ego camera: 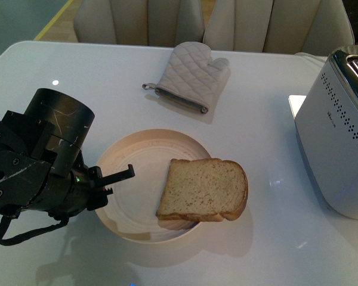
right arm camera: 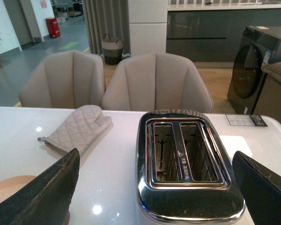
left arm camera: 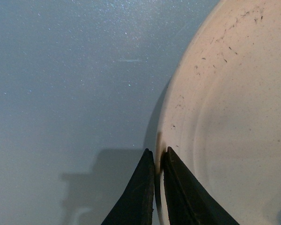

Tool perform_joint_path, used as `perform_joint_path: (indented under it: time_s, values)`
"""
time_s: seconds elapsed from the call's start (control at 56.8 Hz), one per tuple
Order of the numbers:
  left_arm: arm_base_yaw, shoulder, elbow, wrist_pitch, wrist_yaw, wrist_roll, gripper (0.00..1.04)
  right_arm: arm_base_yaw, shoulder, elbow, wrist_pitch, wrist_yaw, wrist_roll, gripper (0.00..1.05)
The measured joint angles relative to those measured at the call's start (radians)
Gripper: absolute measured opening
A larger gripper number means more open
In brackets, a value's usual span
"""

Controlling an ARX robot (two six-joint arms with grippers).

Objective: Put bread into toaster

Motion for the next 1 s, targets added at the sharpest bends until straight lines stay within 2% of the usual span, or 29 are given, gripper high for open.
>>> perform_joint_path:
  time_s: [0.141, 0.247, 0.529, 0.828, 0.899, 1.004]
  values:
    - [-0.013, -0.004, -0.001, 0.005, 0.008, -0.017, 0.04, 0.000, 0.000, 0.000, 0.000, 0.000, 0.000, 0.96]
    - [0.000, -0.020, -0.029, 0.018, 0.019, -0.018, 0.27, 0.000, 0.000, 0.000, 0.000, 0.000, 0.000, 0.96]
    - [0.136, -0.214, -0.152, 0.094, 0.036, 0.006, 0.68, 0.000, 0.000, 0.000, 0.000, 0.000, 0.000, 0.96]
    - [0.320, -0.640, -0.346, 0.140, 0.097, 0.053, 0.68, 0.000, 0.000, 0.000, 0.000, 0.000, 0.000, 0.96]
    - [0.364, -0.763, -0.385, 0.123, 0.132, 0.053, 0.76, 0.000, 0.000, 0.000, 0.000, 0.000, 0.000, 0.96]
    - [0.425, -0.971, -0.435, 0.068, 0.174, 0.064, 0.93, 0.000, 0.000, 0.000, 0.000, 0.000, 0.000, 0.96]
